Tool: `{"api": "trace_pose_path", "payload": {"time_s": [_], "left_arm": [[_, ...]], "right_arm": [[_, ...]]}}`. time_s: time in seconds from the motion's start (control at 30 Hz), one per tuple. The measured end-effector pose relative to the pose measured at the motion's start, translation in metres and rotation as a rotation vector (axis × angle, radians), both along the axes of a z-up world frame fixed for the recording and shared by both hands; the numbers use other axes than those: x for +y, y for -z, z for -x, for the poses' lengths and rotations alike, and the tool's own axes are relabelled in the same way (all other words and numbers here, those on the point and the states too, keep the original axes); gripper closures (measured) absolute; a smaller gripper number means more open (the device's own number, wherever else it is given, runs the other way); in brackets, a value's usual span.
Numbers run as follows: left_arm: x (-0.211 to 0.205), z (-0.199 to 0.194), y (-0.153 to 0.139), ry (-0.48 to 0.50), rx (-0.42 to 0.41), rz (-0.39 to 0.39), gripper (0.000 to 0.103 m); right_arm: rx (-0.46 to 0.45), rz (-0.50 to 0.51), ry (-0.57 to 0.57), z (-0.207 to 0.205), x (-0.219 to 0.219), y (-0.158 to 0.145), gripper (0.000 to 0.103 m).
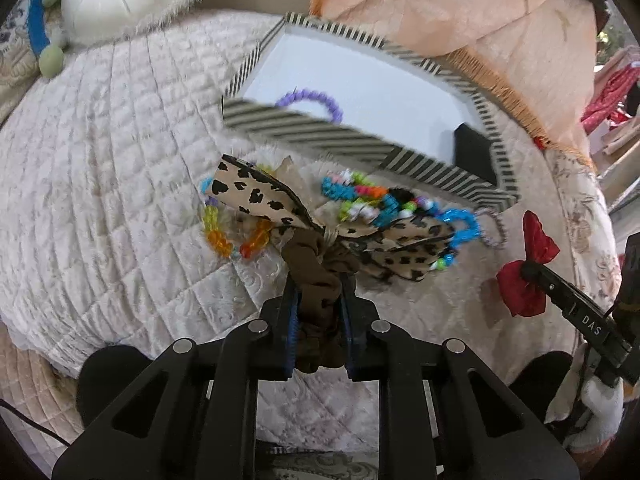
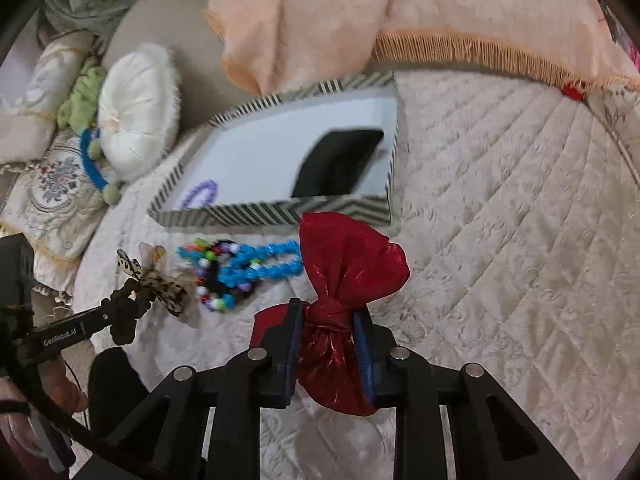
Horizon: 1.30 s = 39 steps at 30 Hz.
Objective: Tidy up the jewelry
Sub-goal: 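Grasp the leopard bow with the left tool while the right tool grasps the red bow, then lower the leopard bow into the tray with the left tool while the right tool places the red bow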
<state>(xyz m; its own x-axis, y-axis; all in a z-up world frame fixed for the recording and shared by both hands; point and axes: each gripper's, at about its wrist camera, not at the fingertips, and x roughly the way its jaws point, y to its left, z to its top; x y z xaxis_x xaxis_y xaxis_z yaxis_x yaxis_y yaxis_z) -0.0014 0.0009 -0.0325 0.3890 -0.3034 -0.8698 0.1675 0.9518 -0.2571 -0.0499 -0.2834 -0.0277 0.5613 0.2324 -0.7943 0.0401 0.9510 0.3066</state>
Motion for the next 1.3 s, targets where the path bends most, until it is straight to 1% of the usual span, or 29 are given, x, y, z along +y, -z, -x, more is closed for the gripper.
{"api": "trace_pose_path", "payload": {"time_s": [0.2, 0.37, 0.53, 0.7, 0.87, 0.97, 1.13, 1.3], "left_arm": [[0.004, 0.01, -0.037, 0.013, -0.061, 0.04, 0.087], [0.007, 0.009, -0.068, 0.005, -0.124, 0.046, 0.087], [0.008, -0.007, -0.097, -0.008, -0.193, 0.039, 0.087], [0.001, -0.035, -0.107, -0.016, -0.21, 0.035, 0.087], [-0.021, -0.069, -0.103, -0.008, -0.221, 0.004, 0.087], [-0.034, -0.095, -0.093, -0.008, -0.201, -0.006, 0.087], [-0.055, -0.14, -0.071, 0.001, -0.185, -0.06, 0.087], [-0.059, -0.176, -0.041, -0.021, -0.148, -0.1, 0.087]], "right_arm": [[-0.079, -0.027, -0.025, 0.012, 0.003, -0.034, 0.08], [-0.118, -0.026, -0.053, 0.009, 0.012, -0.052, 0.08], [-0.141, -0.018, -0.083, -0.005, 0.023, -0.063, 0.08], [-0.148, 0.006, -0.113, -0.026, 0.032, -0.068, 0.08], [-0.141, 0.011, -0.135, -0.06, 0.038, -0.066, 0.08], [-0.124, 0.023, -0.153, -0.087, 0.044, -0.059, 0.08], [-0.084, 0.044, -0.164, -0.129, 0.048, -0.04, 0.08], [-0.028, 0.05, -0.176, -0.162, 0.053, -0.01, 0.08]]}}
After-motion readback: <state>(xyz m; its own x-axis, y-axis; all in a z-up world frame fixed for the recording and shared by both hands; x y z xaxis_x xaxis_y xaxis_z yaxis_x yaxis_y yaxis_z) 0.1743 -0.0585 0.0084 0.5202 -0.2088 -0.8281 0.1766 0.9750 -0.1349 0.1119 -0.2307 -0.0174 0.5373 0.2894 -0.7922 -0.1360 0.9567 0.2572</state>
